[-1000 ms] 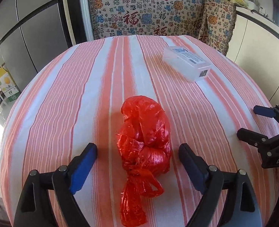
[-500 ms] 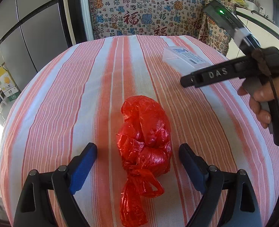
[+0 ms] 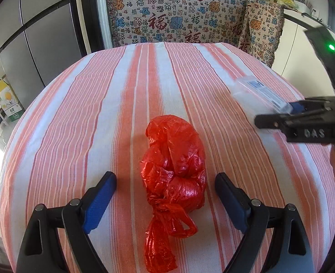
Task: Collect trash
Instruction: 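Grasp the red plastic bag with the left tool while the right tool grasps the clear box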
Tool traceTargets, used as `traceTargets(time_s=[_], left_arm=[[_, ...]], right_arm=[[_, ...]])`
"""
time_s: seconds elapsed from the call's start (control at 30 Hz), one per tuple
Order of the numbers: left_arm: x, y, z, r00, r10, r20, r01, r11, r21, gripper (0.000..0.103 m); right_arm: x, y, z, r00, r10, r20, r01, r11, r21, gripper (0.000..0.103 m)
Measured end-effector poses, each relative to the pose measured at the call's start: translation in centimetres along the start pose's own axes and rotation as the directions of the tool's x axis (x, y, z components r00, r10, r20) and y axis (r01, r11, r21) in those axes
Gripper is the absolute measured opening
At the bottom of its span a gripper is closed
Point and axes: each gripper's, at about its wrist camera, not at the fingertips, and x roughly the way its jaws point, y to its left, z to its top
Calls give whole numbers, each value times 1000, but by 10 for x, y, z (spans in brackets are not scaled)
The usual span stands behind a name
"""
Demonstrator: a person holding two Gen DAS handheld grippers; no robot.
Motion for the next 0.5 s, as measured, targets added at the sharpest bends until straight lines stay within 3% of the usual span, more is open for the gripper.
traceTargets(time_s=[0.13, 0.27, 0.4, 0.5], left_arm=[[1, 0, 1, 1000, 2, 0, -2, 1000, 2, 91], [1, 2, 0, 1000, -6, 1, 6, 1000, -3, 90], [-3, 3, -1, 998, -67, -11, 67, 996, 50, 90], [-8, 6, -1, 994, -109, -18, 110, 992, 61, 90]], right_arm=[[-20, 7, -36, 1000, 8, -21, -9, 1000, -26, 63], [-30, 10, -48, 996, 26, -82, -29, 999, -40, 64], [-42, 2, -38, 995, 62, -74, -61, 998, 14, 88], [-41, 5, -22, 995, 56, -80, -57, 998, -3, 89]])
